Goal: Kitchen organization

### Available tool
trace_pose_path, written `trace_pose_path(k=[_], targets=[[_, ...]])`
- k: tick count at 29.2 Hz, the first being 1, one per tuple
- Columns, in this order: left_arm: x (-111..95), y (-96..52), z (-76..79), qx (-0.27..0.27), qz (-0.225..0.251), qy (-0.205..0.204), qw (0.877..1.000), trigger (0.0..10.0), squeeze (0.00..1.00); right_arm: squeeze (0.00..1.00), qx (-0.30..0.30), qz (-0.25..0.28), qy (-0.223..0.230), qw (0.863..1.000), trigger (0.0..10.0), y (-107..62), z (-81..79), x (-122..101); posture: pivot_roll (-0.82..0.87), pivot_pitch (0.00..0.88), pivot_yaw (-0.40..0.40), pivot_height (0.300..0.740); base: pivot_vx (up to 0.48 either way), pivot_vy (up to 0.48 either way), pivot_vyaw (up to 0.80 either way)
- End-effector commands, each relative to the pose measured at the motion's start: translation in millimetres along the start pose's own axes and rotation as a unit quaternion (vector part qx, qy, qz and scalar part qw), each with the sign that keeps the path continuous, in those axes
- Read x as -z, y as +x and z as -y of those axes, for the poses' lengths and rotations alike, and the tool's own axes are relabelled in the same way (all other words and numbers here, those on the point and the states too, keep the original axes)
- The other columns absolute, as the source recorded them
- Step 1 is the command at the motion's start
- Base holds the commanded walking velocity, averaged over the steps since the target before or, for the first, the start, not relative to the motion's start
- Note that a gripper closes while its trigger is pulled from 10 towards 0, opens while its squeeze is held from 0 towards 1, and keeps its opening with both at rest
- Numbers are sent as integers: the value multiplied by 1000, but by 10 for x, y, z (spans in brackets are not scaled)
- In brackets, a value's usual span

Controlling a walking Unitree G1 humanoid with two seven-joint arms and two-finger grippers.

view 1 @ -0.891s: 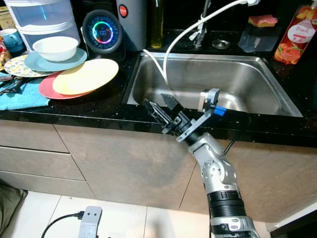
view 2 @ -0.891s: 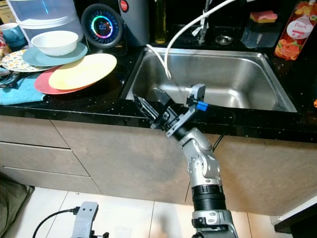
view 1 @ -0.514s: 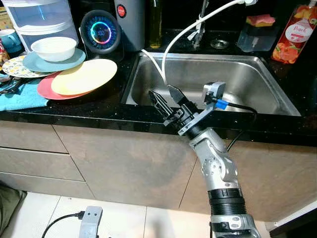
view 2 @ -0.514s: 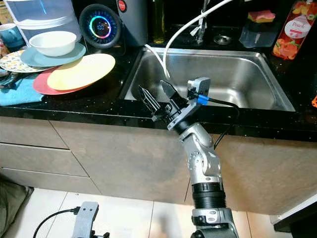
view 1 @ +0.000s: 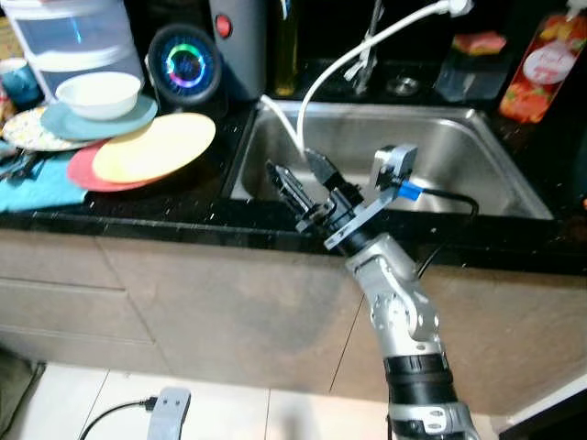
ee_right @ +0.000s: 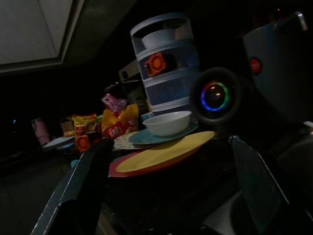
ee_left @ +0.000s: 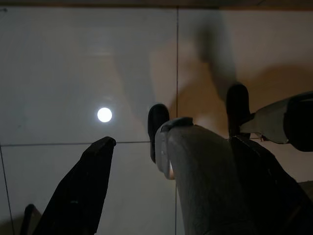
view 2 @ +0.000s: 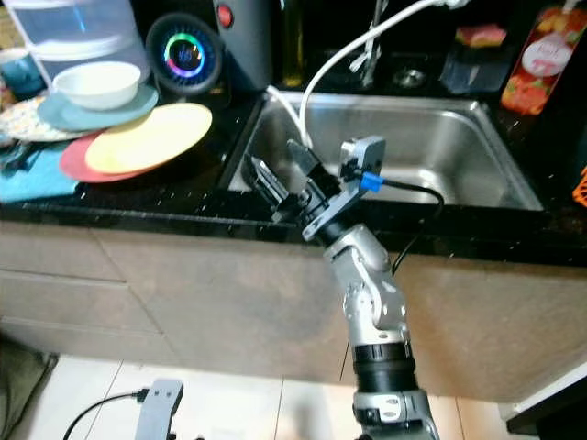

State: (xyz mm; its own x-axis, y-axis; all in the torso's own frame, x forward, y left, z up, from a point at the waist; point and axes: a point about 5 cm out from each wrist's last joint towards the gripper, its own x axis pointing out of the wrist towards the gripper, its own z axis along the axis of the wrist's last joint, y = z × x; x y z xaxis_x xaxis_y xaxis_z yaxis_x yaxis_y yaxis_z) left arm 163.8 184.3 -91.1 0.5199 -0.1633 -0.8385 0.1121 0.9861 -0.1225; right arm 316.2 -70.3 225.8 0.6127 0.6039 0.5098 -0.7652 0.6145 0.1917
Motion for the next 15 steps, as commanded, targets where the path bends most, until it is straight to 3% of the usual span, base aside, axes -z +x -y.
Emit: trace_pose_path(k=[1,11,15], targets=[[17,-2,1,2,-5,5,1000,10000,0,0,-5,8,9,1000,10000,29,-48,-10,11,40,19,740,289,0,0],[7,0,1,3,-4,7,1000,10000,0,0,-13,1,8,1000,10000,32,-84,17,12,35,17,740,324,0,0],[3,-1,-13,-12,-1,2,1000,10000,0,0,-14,0,8,1000,10000,30,-88,21,13,32,18,740,0,0,0]])
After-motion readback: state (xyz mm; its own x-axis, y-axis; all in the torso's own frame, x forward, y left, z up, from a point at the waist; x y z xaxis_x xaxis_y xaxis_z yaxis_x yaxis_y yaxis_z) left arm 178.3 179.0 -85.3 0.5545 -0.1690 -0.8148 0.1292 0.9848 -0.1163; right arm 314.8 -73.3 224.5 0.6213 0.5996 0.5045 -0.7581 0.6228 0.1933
